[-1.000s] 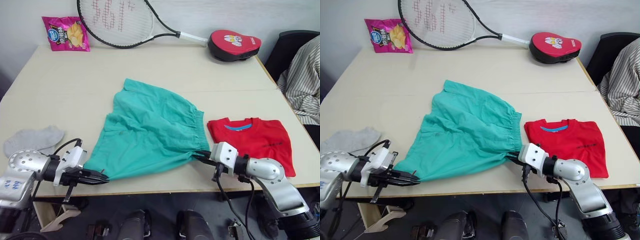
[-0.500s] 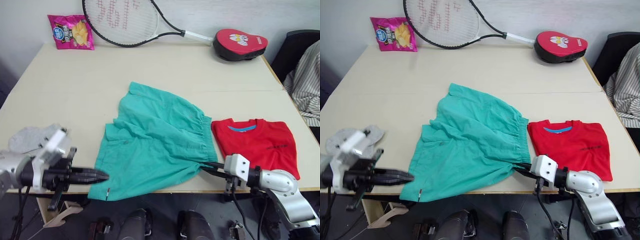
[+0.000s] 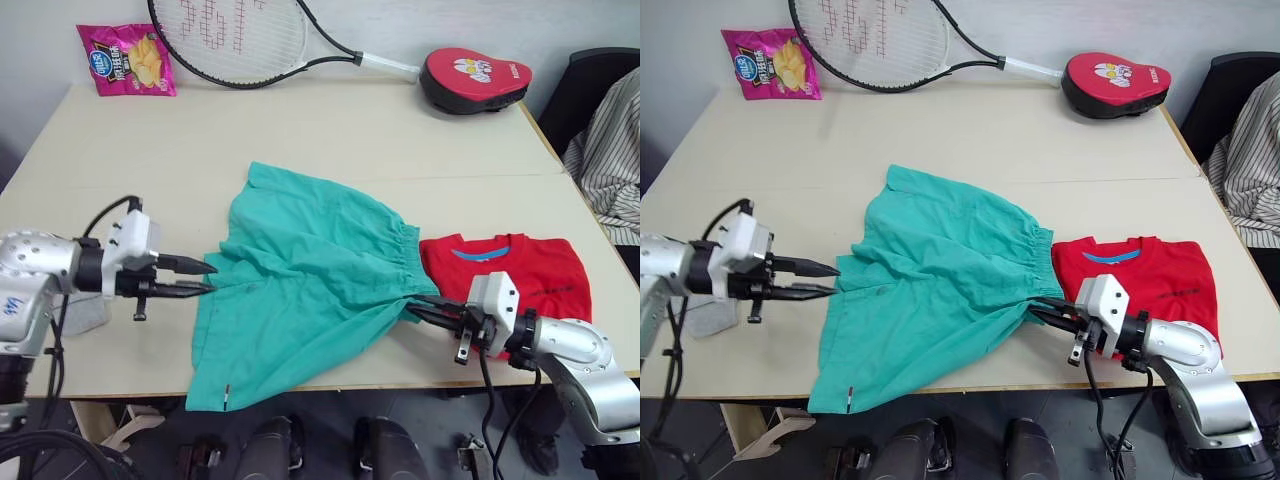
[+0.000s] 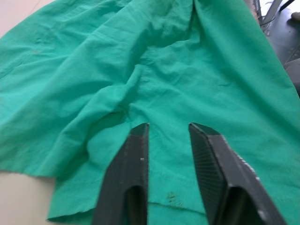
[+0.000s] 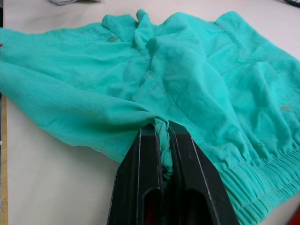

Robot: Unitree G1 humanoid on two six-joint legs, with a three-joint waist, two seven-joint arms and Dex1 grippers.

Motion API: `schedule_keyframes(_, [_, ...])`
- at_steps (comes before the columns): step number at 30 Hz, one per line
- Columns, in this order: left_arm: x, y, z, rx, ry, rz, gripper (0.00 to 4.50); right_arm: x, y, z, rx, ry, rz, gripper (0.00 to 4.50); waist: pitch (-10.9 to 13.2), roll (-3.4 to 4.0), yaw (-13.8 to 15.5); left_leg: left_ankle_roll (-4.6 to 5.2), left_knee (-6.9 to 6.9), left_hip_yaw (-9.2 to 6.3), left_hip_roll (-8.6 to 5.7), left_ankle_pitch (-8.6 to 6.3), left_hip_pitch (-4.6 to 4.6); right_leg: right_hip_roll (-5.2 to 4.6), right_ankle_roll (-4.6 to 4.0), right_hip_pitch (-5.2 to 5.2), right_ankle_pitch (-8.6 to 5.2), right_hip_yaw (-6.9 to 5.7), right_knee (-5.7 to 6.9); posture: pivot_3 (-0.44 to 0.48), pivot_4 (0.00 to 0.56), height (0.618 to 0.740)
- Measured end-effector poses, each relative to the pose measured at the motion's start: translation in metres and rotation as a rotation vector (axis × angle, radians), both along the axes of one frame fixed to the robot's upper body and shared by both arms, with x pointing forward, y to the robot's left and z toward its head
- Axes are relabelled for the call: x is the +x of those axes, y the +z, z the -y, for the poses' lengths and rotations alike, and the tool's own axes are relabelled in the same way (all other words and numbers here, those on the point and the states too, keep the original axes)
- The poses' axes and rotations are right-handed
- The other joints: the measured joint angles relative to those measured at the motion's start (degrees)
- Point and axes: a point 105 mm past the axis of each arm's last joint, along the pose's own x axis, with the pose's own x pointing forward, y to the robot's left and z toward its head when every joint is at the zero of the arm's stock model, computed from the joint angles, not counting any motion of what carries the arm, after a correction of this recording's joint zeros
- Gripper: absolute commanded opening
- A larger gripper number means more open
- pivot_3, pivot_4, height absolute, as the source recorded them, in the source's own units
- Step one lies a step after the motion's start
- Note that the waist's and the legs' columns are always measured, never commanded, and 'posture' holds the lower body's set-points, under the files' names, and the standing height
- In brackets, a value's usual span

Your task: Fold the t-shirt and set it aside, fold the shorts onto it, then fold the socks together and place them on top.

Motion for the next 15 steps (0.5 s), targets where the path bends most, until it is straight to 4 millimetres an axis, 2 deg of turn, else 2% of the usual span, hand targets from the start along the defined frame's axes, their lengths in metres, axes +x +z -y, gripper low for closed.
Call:
schedule_keyframes(3, [-0.021,-0.027,-0.015,0.067,-0.060,0.034,3.36,0.004,0.001,-0.005,-0.008,0.005,0.003,0.00,0.04,-0.08,-0.67,-0.22,0.04,0.02,-0.06,-0.32,0.04,-0.20,0.02,-0.08,0.02,0.24,-0.07,0.000,0.150,0.740])
schedule_keyframes(6, [-0.029,-0.037,-0.030,0.124,-0.096,0.117,4.31,0.006,0.004,-0.011,-0.008,0.020,0.007,0.00,0.04,-0.15,-0.65,-0.31,0.06,-0.01,-0.05,-0.27,0.08,-0.31,-0.11,-0.12,0.13,0.22,0.01,0.000,0.150,0.740])
schedule_keyframes(7, [-0.030,-0.038,-0.035,0.142,-0.099,0.143,4.48,0.007,0.004,-0.011,-0.008,0.022,0.006,0.00,0.04,-0.15,-0.55,-0.31,0.05,-0.02,-0.05,-0.27,0.08,-0.33,-0.11,-0.12,0.15,0.21,0.01,0.000,0.150,0.740])
schedule_keyframes(12, [-0.028,-0.046,-0.060,0.243,-0.086,0.274,4.48,0.008,0.006,-0.012,-0.010,0.024,-0.001,0.00,0.03,-0.16,-0.34,-0.27,-0.05,0.02,-0.09,-0.29,0.00,-0.37,-0.11,-0.30,0.16,0.26,-0.06,0.000,0.150,0.740])
schedule_keyframes(15, [-0.026,-0.051,-0.065,0.301,-0.111,0.341,4.48,0.008,0.007,-0.013,-0.011,0.032,-0.001,0.00,0.03,-0.16,-0.55,-0.22,-0.06,0.10,-0.10,-0.32,-0.05,-0.38,-0.10,-0.36,0.17,0.15,-0.05,0.000,0.150,0.740])
